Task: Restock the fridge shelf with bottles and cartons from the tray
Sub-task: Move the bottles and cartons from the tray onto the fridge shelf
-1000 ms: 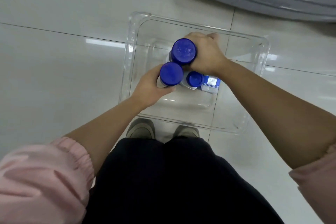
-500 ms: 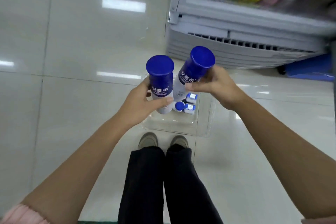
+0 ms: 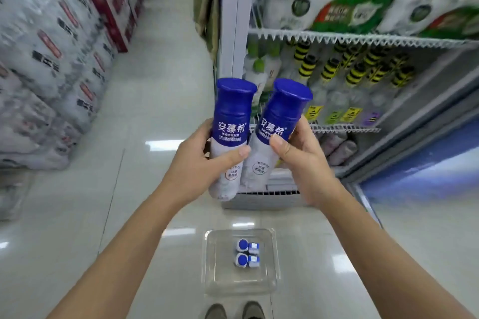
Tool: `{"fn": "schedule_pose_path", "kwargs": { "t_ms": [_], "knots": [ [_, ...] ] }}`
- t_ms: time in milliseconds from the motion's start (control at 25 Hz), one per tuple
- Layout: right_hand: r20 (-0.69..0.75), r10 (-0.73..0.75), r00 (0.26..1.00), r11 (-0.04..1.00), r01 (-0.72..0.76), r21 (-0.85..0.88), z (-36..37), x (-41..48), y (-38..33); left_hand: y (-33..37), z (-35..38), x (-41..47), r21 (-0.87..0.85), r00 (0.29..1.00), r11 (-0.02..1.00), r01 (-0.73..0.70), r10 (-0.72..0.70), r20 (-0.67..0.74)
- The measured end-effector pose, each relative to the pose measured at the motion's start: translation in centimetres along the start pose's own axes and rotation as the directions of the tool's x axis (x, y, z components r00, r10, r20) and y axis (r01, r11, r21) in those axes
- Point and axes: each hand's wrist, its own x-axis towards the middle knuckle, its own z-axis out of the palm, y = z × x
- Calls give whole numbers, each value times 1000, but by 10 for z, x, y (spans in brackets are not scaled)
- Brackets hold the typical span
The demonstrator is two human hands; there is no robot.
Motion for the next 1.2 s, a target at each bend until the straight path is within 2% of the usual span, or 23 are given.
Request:
{"fn": "schedule_pose_path", "kwargs": {
  "t_ms": [160,360,480,640,800,920,1200],
  "knots": [
    [-29,-189,982,982,189,24,3,8,-101,100,0,21,4,986,986,-168,168,-5],
    [6,-363,932,932,363,-11,-5,23,-209,207,13,42,23,940,940,-341,342,-10],
    [21,-446,895,895,445,16,-18,37,-255,257,24,58,97,894,893,-439,445,-54],
    [113,-542,833,840,534,97,-41,69,-306,310,43,89,191,821,830,-524,552,-146],
    [183,-588,788,808,579,107,-60,112,-353,350,53,129,231,762,797,-559,603,-237],
    [195,-584,788,809,584,66,-67,146,-382,373,52,160,275,746,805,-526,592,-305],
    [227,-528,819,840,543,-5,-79,204,-369,366,48,209,290,788,852,-436,517,-335]
  ]
}}
